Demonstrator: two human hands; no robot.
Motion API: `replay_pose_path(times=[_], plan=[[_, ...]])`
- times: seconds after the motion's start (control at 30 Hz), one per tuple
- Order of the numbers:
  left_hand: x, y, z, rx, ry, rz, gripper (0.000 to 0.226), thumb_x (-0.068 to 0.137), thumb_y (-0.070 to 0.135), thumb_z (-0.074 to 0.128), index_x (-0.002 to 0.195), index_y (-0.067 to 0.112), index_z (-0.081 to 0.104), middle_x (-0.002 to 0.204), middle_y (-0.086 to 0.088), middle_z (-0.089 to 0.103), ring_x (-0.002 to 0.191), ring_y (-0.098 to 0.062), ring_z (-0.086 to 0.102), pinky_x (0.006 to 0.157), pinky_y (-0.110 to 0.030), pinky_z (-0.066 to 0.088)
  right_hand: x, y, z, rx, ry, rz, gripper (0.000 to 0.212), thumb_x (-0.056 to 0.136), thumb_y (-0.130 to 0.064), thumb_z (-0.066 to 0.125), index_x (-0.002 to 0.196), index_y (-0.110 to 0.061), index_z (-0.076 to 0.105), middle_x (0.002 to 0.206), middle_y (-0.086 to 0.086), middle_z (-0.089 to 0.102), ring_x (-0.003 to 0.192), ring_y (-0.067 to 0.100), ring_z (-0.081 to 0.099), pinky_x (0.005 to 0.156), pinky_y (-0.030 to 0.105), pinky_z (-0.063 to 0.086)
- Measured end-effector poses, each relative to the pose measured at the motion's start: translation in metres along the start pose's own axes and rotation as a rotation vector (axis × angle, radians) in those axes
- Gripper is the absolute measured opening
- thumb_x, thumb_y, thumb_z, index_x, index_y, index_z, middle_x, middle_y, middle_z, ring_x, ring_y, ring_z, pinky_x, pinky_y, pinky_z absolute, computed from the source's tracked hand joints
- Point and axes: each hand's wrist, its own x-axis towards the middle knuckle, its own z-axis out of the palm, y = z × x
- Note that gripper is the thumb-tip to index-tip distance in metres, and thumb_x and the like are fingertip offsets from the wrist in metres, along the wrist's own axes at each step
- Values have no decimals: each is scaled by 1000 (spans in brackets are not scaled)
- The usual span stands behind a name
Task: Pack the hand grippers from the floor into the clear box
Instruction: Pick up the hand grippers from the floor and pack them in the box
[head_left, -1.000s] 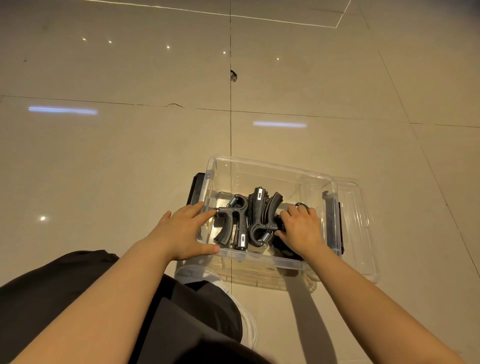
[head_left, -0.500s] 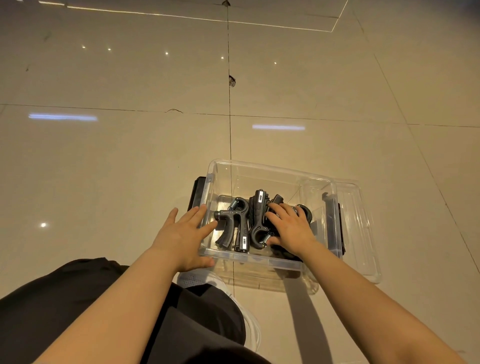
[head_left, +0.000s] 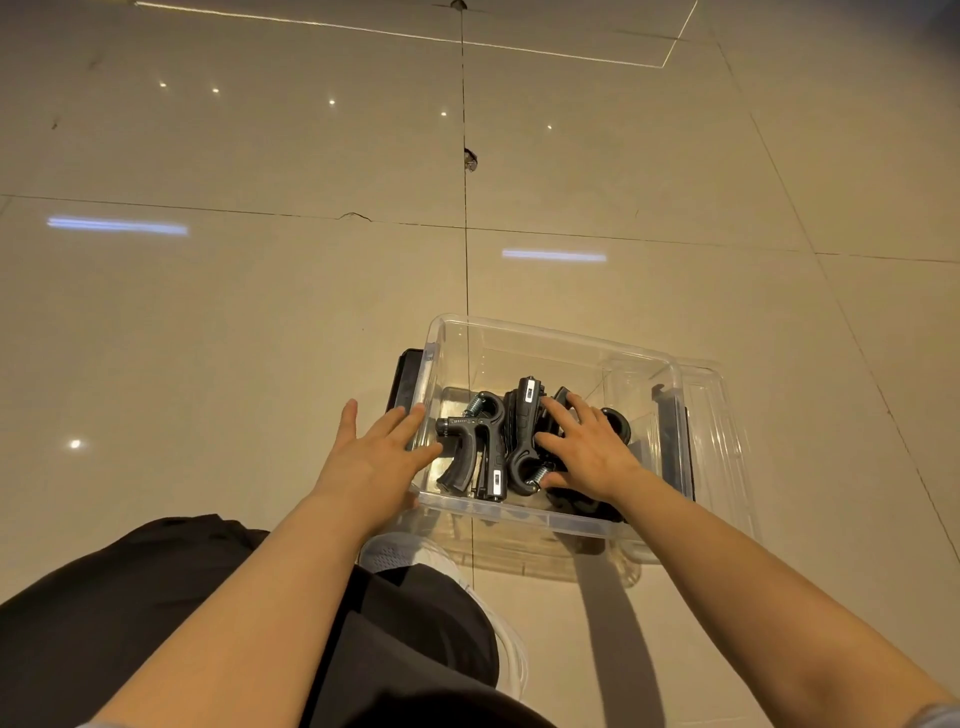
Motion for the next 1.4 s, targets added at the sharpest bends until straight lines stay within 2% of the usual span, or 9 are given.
replay_pose_path(times=[0.23, 0.43, 0.63, 0.73, 0.8, 0.9, 1.07, 1.23, 1.4], plan=[[0, 2, -6, 18, 50, 13, 60, 94, 34, 51, 145, 38, 21, 158, -7, 0, 145, -19, -1, 107, -66, -7, -2, 7, -1, -20, -10, -40, 50, 87, -41, 60, 133, -26, 47, 157, 12, 11, 142, 42, 3, 113, 58, 8], [2, 1, -3, -12, 37, -7, 58, 92, 37, 54, 143, 40, 27, 158, -5, -1, 145, -19, -1, 107, -68, -2, -3, 4, 6, 33, 46, -34, 39, 85, -27, 67, 122, -19, 59, 148, 15, 33, 139, 46, 19, 107, 64, 23], [6, 3, -7, 17, 45, 1, 64, 90, 39, 56, 145, 37, 24, 158, -6, 4, 145, -19, 1, 108, -65, 1, -7, 6, 1, 70, 31, -4, 52, 87, -31, 63, 135, -23, 45, 155, 7, 19, 143, 35, 9, 113, 59, 13], [2, 2, -10, 3, 55, 13, 67, 89, 37, 58, 146, 33, 23, 156, -3, 10, 143, -19, 8, 112, -55, 7, -22, 4, -10, 325, 185, 165, 69, 79, -27, 71, 140, -24, 38, 150, 6, 28, 139, 28, 24, 113, 50, 22], [-3, 2, -12, -27, 95, 10, 64, 88, 33, 59, 144, 31, 27, 150, 0, 28, 138, -18, 24, 111, -43, 22, -37, 2, -23, 615, 336, 356, 60, 79, -24, 72, 134, -21, 46, 140, 1, 38, 128, 21, 38, 107, 40, 35], [-16, 5, -17, -129, 213, -19, 49, 90, 27, 57, 135, 32, 41, 120, 7, 56, 110, -15, 51, 85, -29, 44, -70, -4, -41, 904, 470, 507, 45, 81, -18, 71, 123, -18, 55, 126, -2, 46, 112, 13, 48, 93, 25, 40], [-52, 17, -29, -382, 482, -104, 25, 88, 19, 58, 110, 30, 64, 95, 12, 64, 88, -11, 58, 65, -26, 45, -126, -26, -61, 1377, 642, 586, 55, 80, -6, 71, 126, -24, 46, 104, -5, 55, 87, 13, 56, 73, 19, 44], [-109, 18, -47, -386, 707, -158, 17, 85, 17, 64, 99, 26, 69, 89, 9, 67, 81, -15, 62, 62, -32, 52, -148, -50, -112, 1379, 579, 310, 32, 82, -9, 70, 108, -23, 59, 94, -3, 63, 78, 7, 59, 68, 15, 51], [-170, 1, -90, -17, 633, -134, 33, 91, 44, 50, 122, 33, 55, 116, 13, 58, 105, -13, 55, 84, -29, 41, -150, -98, -194, 1179, 502, -106, 16, 89, -27, 62, 105, -28, 64, 98, -12, 66, 89, -1, 62, 81, 21, 53]])
